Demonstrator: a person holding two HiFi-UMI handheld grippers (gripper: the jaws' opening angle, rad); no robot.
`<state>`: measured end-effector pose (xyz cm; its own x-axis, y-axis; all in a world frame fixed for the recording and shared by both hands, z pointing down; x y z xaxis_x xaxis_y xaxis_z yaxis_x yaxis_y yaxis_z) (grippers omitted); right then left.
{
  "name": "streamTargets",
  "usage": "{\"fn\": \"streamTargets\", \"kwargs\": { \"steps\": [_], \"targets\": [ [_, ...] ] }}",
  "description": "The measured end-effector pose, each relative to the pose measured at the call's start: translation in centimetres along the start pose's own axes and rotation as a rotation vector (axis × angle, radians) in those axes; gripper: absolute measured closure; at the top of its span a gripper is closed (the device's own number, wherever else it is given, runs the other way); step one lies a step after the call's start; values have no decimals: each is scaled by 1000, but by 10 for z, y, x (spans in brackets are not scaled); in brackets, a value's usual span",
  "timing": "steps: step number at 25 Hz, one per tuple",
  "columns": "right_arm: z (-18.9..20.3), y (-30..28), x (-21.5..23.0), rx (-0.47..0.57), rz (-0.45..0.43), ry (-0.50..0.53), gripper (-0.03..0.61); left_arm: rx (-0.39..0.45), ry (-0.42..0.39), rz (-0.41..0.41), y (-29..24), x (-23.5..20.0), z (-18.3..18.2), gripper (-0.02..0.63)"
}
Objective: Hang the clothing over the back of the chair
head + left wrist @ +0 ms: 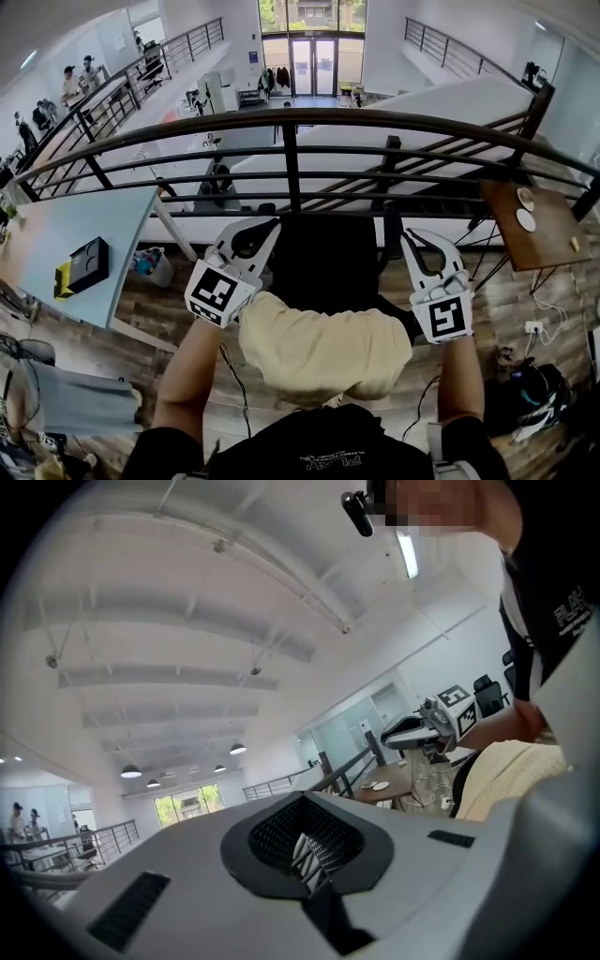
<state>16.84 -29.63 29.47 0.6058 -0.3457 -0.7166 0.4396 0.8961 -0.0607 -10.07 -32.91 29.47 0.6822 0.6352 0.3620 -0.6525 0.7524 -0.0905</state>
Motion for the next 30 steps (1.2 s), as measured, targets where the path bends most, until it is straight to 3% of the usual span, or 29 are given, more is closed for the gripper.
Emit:
{"fn": "streamTargets", "kwargs": {
  "steps": [10,18,30],
  "targets": [
    [-62,57,-25,118,64,-69,543,106,-15,-2,82,31,-35,600],
    [-104,112,-53,175,125,-213,543,134,-20,-12,133,64,-48,600],
    [-107,172,-98,147,127,-368,543,195,145,-37,182,103,-46,600]
  ]
}}
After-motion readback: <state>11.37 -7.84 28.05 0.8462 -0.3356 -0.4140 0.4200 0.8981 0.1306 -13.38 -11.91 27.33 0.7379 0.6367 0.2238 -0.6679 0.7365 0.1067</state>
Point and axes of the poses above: the fingertips, and each gripper's own axes: y backward along the fingers, x to its right, z out of its underside, the point moved 5 cm from there along y, backward along the fingers, and after that the axes turned 9 degrees about -x, right-handed, at the moved point
